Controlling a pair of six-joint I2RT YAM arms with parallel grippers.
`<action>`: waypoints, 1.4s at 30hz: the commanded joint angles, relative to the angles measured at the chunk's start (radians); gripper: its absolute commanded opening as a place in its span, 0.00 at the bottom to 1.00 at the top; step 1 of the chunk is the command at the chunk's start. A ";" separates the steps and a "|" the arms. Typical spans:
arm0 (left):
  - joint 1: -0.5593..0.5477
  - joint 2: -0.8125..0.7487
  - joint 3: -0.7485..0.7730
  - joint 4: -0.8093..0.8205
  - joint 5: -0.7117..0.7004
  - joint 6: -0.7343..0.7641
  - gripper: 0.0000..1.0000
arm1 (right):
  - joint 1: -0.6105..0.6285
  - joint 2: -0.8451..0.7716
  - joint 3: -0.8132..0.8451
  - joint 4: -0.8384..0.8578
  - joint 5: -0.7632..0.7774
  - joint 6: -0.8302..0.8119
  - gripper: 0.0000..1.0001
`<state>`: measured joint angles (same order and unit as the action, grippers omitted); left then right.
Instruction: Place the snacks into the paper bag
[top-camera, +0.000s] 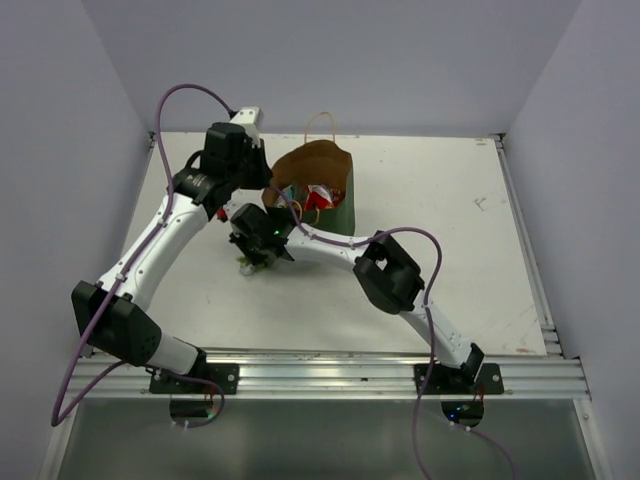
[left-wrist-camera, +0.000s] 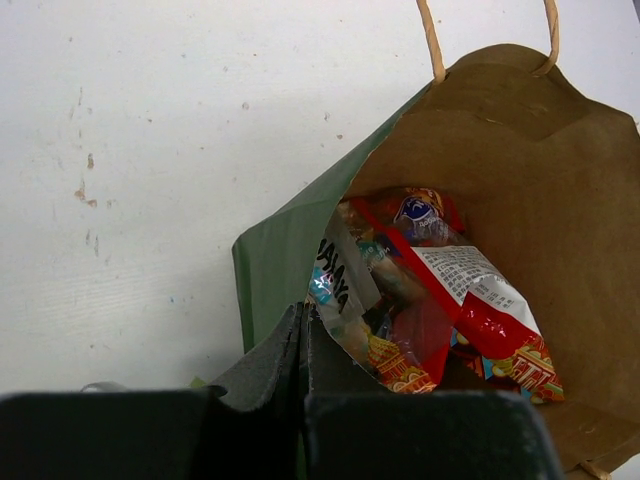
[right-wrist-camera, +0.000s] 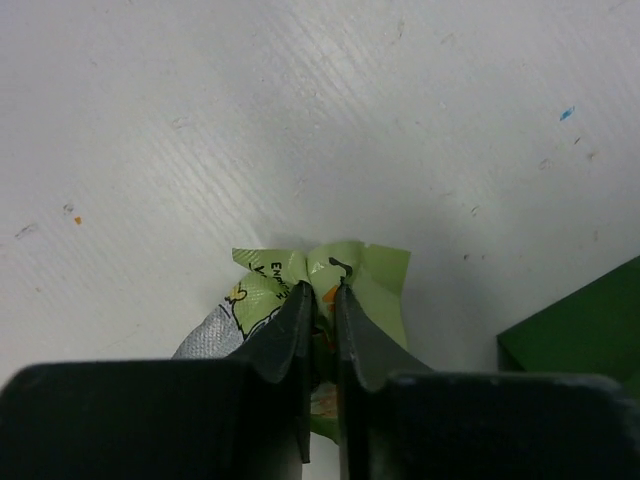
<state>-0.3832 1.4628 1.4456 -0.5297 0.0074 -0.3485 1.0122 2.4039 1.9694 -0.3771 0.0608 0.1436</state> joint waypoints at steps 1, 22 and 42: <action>0.003 -0.022 0.027 0.014 -0.003 0.003 0.02 | -0.012 -0.020 -0.063 -0.117 -0.039 0.016 0.04; 0.003 0.016 0.041 0.033 -0.003 -0.014 0.02 | 0.098 -0.818 -0.008 -0.379 0.152 -0.097 0.00; 0.003 0.004 0.053 0.019 -0.012 -0.006 0.02 | -0.219 -0.600 -0.098 -0.051 0.260 -0.153 0.04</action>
<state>-0.3820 1.4754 1.4624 -0.5392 -0.0040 -0.3561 0.8070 1.8130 1.8122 -0.4717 0.3161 -0.0036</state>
